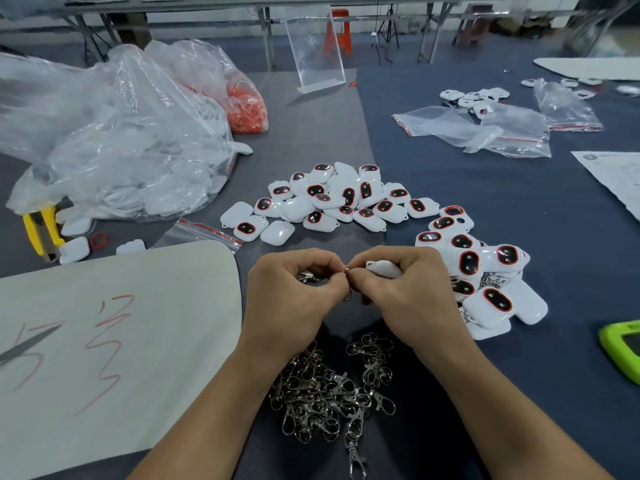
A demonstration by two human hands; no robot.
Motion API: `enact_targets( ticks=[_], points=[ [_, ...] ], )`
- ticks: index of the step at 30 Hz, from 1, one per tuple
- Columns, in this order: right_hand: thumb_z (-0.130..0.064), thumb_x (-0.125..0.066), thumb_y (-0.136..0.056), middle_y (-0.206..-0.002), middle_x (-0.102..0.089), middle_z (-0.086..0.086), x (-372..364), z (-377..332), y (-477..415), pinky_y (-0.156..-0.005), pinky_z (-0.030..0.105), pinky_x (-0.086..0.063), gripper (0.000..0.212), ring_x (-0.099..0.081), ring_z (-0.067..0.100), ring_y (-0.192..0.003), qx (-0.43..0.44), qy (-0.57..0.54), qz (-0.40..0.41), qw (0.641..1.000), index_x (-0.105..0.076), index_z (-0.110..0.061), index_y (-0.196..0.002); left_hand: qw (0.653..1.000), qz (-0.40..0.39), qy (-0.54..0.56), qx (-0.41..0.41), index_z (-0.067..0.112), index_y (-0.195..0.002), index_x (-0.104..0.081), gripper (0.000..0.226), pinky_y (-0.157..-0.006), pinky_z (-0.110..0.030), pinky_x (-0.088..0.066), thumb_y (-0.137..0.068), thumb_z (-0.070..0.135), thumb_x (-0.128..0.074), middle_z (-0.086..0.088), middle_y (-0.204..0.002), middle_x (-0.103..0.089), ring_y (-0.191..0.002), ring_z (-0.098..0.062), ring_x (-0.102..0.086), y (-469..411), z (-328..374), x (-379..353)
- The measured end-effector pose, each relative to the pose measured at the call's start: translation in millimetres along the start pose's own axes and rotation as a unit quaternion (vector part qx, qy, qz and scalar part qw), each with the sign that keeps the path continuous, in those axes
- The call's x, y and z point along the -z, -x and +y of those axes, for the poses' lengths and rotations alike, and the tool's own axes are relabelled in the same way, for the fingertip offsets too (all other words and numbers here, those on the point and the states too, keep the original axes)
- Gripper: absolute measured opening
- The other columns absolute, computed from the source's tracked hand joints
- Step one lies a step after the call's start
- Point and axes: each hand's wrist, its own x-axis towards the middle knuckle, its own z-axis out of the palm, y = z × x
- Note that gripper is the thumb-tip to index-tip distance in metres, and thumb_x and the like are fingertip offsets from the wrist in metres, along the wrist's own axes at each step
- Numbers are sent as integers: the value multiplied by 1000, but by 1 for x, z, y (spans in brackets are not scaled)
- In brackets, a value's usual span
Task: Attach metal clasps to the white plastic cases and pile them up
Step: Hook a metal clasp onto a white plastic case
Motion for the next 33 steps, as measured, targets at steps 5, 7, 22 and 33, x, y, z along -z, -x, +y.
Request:
enact_targets(
  ticks=[5,7,22,33],
  points=[
    [-9,-81,-79,-68,-73,-14,-1,-2,2,-60,14,-51,22,-68,3,-64,46,54,25,997,-78,-30,-74,999,-19,-31,-1,32,-72,-75,18,-68,-9,-48,-72,15,-80,20,-71,-72,-72,2,-69,2,-1,1],
    [-6,-81,-79,-71,-72,-20,-1,-4,5,-63,10,-50,25,-69,1,-70,84,97,35,991,-76,-30,-77,998,-24,-57,-15,35,-75,-76,13,-72,-6,-46,-73,22,-80,24,-76,-72,-78,5,-68,3,-1,2],
    [-6,-81,-79,-66,-73,-7,2,-3,0,-57,19,-50,21,-66,6,-59,39,-22,7,999,-78,-26,-74,999,3,34,-1,32,-77,-80,21,-64,-17,-54,-77,12,-84,16,-72,-75,-69,-4,-70,0,0,4],
    [-9,-78,-80,-66,-72,-6,1,1,-2,-57,18,-50,17,-64,4,-57,44,-30,8,999,-78,-26,-77,996,-25,90,11,32,-78,-80,12,-63,-18,-53,-71,22,-78,8,-72,-76,-67,-8,-70,-2,-4,4]
  ],
)
